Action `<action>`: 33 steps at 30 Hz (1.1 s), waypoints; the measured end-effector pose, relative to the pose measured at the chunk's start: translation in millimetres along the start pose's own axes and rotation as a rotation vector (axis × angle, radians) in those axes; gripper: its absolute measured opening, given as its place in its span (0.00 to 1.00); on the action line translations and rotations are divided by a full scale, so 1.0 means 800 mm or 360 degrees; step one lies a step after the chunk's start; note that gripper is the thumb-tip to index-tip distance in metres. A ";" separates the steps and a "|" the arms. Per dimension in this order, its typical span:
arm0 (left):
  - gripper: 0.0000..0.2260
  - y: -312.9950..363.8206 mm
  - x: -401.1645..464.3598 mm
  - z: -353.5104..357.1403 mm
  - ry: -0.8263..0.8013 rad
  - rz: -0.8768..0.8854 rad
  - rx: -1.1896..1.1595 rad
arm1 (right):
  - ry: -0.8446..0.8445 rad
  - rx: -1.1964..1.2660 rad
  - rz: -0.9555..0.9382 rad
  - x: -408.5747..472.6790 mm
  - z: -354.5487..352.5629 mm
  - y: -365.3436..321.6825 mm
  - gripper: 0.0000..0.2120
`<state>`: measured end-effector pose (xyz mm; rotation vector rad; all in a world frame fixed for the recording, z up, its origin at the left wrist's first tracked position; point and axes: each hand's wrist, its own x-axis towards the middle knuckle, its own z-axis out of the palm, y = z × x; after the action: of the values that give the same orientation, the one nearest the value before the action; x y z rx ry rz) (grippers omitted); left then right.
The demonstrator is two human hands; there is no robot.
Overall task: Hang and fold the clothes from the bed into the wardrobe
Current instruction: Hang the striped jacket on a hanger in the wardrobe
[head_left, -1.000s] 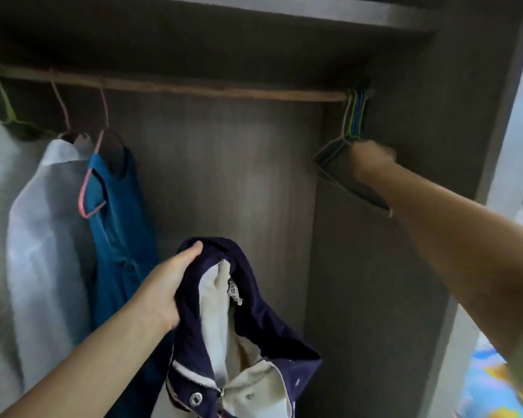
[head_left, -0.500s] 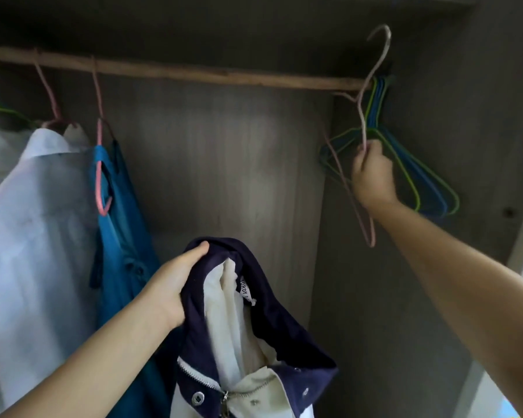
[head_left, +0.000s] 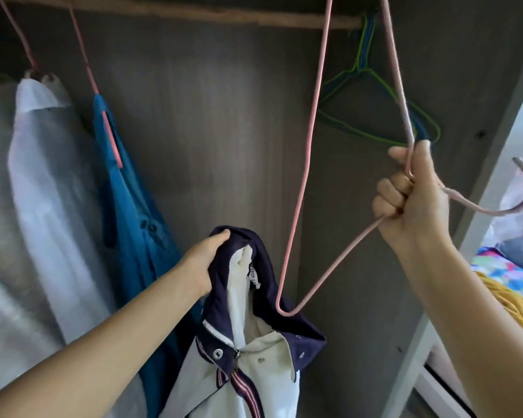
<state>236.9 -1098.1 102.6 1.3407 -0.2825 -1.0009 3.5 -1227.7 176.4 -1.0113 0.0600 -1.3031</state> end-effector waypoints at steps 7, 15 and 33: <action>0.18 0.023 -0.013 -0.031 -0.0212 0.0061 0.0109 | -0.0143 -0.0867 0.0400 -0.169 0.008 0.107 0.17; 0.11 0.012 0.007 -0.090 0.0064 0.0125 0.0229 | -0.0455 -0.1633 0.0973 -0.215 0.038 0.068 0.20; 0.16 0.092 -0.050 -0.045 -0.0500 0.0385 0.0085 | -0.0448 -0.1883 0.0650 -0.261 0.029 0.056 0.25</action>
<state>271.0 -1051.4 172.9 1.1613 -0.6969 -1.0011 -17.5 -1048.3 60.0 -2.0304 0.8518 -0.6596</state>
